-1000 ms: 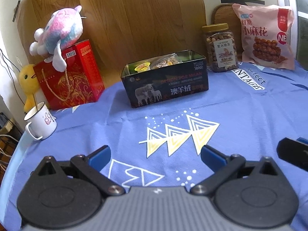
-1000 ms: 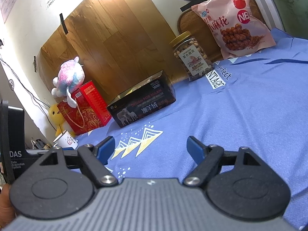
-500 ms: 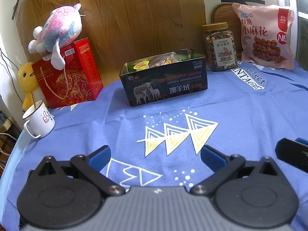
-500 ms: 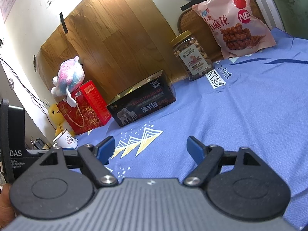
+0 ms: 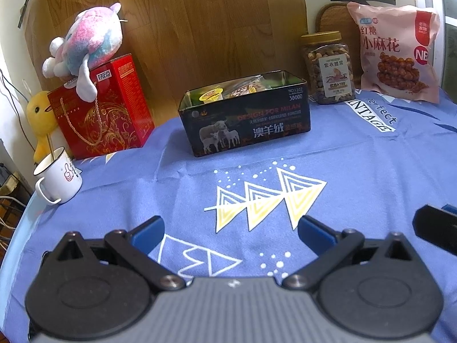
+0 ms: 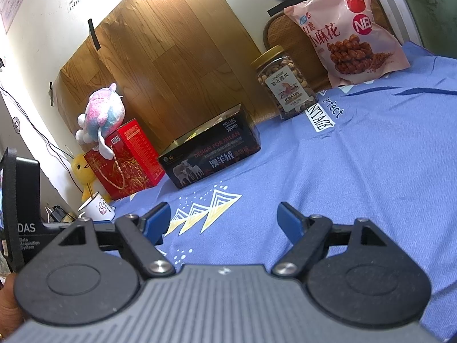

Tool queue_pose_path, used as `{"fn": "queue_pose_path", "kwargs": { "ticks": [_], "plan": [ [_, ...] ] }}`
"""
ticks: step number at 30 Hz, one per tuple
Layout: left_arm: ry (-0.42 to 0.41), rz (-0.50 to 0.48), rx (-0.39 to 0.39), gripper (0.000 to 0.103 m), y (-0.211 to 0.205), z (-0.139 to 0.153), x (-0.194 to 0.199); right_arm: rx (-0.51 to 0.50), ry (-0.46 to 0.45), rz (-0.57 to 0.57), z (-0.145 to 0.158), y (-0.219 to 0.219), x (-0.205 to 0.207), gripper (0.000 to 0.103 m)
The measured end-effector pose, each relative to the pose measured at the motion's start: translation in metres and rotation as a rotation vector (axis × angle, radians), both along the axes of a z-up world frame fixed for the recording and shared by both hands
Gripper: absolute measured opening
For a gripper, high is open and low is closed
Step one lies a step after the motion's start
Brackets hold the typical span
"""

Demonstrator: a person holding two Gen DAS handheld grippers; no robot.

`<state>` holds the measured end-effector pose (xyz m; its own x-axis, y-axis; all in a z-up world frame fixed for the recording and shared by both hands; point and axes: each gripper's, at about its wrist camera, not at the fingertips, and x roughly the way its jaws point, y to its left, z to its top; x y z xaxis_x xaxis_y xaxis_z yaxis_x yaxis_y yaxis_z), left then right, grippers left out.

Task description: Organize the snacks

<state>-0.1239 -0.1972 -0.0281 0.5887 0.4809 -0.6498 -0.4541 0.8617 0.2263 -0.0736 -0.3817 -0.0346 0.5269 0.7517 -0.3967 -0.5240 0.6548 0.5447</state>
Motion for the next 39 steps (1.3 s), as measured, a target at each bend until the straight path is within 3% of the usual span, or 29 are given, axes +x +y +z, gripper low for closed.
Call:
{"fn": "queue_pose_path", "kwargs": {
  "ticks": [12, 39],
  "plan": [
    [-0.004, 0.011, 0.03, 0.103, -0.001, -0.0009, -0.0005, -0.002, -0.001, 0.001, -0.0005, -0.0008, 0.0013, 0.084],
    [0.008, 0.002, 0.004, 0.103, -0.001, -0.004, 0.0018, -0.003, 0.008, -0.003, -0.0012, -0.0011, 0.0022, 0.084]
  ]
}}
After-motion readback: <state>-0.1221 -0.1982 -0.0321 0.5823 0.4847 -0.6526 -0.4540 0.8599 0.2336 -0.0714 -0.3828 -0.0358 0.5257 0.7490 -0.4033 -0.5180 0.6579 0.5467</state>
